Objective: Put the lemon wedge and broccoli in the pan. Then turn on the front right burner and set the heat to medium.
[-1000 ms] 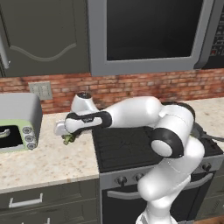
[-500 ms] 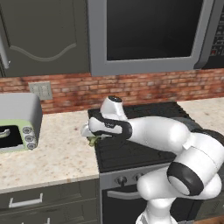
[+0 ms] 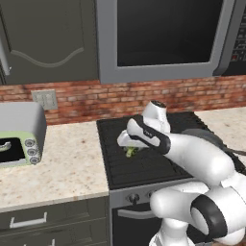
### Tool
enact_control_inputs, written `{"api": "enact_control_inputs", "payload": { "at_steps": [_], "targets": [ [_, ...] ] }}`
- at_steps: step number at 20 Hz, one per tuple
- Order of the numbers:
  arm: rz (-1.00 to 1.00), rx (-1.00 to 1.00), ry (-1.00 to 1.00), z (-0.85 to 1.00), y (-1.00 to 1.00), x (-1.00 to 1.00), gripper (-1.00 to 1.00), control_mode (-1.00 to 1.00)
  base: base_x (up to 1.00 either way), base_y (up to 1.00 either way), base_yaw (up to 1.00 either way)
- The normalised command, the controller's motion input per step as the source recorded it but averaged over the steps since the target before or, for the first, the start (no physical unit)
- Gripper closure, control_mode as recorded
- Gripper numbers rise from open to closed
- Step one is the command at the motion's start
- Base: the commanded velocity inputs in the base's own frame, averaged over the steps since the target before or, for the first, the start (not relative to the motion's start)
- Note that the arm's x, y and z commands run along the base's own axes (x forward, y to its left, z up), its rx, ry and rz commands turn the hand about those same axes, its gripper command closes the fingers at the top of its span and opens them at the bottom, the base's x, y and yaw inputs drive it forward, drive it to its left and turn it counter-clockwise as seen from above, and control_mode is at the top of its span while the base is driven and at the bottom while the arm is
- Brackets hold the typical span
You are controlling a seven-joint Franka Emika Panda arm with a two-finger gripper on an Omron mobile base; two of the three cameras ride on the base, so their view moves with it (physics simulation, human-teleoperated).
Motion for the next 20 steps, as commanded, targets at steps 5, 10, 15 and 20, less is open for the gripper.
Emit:
{"api": "enact_control_inputs", "payload": {
  "at_steps": [5, 10, 15, 20],
  "targets": [
    [-0.07, -0.04, 0.22, 0.22, -1.00, 0.01, 1.00, -1.00, 0.00, 0.00, 0.00],
    [-0.05, -0.06, 0.21, 0.24, -1.00, 0.12, 1.00, -1.00, 0.00, 0.00, 0.00],
    [-0.01, -0.08, 0.14, 0.04, -1.00, 0.05, 1.00, -1.00, 0.00, 0.00, 0.00],
    [0.00, -0.06, 0.09, 0.00, -0.88, 0.00, 1.00, -1.00, 0.00, 0.00, 0.00]
  ]
}}
